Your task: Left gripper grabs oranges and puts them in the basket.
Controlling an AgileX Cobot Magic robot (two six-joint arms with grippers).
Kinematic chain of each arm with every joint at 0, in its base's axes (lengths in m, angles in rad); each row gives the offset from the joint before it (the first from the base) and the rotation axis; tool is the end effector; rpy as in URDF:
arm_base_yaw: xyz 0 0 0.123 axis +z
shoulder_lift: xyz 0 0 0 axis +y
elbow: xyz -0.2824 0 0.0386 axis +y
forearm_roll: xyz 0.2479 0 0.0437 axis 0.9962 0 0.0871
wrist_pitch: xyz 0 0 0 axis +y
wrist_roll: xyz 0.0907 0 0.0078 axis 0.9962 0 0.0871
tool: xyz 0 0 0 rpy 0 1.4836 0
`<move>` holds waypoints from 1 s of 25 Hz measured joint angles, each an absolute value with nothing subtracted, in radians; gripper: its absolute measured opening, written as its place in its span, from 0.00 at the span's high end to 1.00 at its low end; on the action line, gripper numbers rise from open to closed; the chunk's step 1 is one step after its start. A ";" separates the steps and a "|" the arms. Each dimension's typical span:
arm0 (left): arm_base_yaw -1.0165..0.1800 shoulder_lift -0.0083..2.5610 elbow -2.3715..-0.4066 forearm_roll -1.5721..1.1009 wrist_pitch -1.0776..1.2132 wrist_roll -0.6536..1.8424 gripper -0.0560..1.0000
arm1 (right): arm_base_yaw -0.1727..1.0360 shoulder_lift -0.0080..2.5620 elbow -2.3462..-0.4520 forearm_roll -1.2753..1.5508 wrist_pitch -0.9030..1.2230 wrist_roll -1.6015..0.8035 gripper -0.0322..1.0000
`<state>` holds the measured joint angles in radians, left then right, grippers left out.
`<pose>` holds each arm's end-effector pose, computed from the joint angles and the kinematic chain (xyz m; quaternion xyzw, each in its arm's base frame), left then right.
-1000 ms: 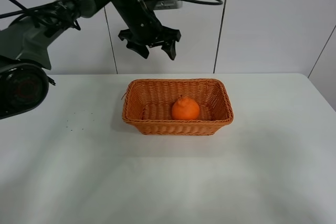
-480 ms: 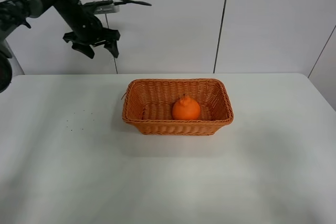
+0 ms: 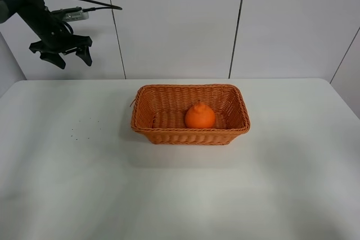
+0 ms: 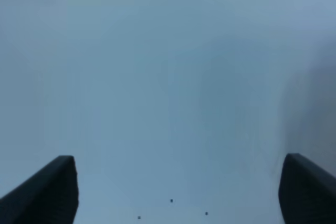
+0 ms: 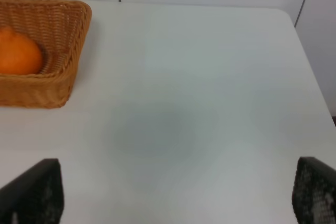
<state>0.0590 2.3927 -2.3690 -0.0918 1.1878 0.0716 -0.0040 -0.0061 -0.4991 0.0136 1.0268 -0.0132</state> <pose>0.5207 0.0230 0.2430 -0.0012 0.9742 -0.0308 0.2236 -0.0043 0.0011 0.2797 -0.0040 0.8428 0.0022 0.5381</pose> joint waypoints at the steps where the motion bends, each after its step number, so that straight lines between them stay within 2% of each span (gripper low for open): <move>1: 0.059 2.393 -2.369 -0.092 1.188 0.072 0.12 | -0.004 -0.006 -0.499 0.014 1.027 -0.013 0.30; 8: 0.058 2.287 -2.223 -0.101 1.188 0.072 0.12 | -0.004 -0.006 -0.499 0.014 1.027 -0.013 0.30; 25: 0.058 1.569 -1.405 -0.103 1.188 0.082 0.12 | -0.004 -0.006 -0.499 0.014 1.027 -0.013 0.30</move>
<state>0.0577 1.5688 -1.4050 -0.1034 1.1878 0.0819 -0.0040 -0.0061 -0.4991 0.0136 1.0268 -0.0132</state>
